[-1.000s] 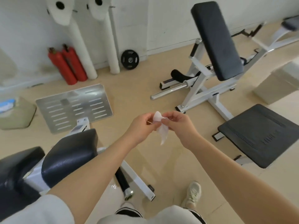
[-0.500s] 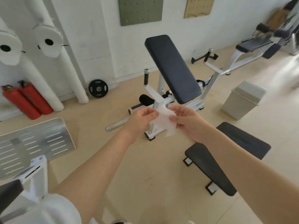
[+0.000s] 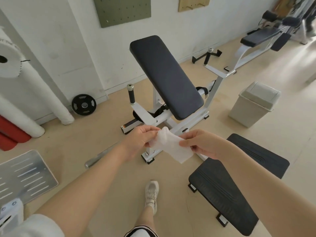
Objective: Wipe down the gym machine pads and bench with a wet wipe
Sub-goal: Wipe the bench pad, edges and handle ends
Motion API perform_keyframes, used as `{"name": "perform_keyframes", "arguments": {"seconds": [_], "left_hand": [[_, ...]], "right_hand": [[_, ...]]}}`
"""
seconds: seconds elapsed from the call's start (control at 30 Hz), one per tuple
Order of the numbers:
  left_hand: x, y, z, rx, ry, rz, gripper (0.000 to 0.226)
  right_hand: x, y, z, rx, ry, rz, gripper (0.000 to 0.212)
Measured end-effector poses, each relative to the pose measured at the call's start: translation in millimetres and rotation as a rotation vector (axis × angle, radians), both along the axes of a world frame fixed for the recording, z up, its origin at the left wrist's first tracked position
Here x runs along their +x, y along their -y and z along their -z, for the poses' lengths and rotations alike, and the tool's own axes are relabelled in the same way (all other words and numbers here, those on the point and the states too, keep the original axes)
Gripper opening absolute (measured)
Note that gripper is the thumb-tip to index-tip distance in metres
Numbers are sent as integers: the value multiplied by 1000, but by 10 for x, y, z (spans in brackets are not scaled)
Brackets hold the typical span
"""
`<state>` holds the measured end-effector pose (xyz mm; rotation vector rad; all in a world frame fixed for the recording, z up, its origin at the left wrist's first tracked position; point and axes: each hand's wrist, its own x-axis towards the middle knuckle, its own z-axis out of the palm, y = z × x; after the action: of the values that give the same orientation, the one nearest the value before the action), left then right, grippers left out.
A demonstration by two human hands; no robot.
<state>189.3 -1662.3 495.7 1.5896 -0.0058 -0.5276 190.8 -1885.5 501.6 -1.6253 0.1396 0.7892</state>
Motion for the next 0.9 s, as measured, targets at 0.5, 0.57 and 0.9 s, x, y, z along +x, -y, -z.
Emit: {"name": "perform_keyframes", "arguments": {"seconds": [0.5, 0.57, 0.9], "left_hand": [[2978, 602, 106, 247, 1, 119, 21], [3231, 653, 198, 253, -4, 95, 21], [4547, 1432, 265, -320, -399, -335, 34]], "right_hand": [[2733, 235, 101, 89, 70, 436, 29], [3021, 276, 90, -98, 117, 515, 29], [4469, 362, 180, -652, 847, -161, 59]]}}
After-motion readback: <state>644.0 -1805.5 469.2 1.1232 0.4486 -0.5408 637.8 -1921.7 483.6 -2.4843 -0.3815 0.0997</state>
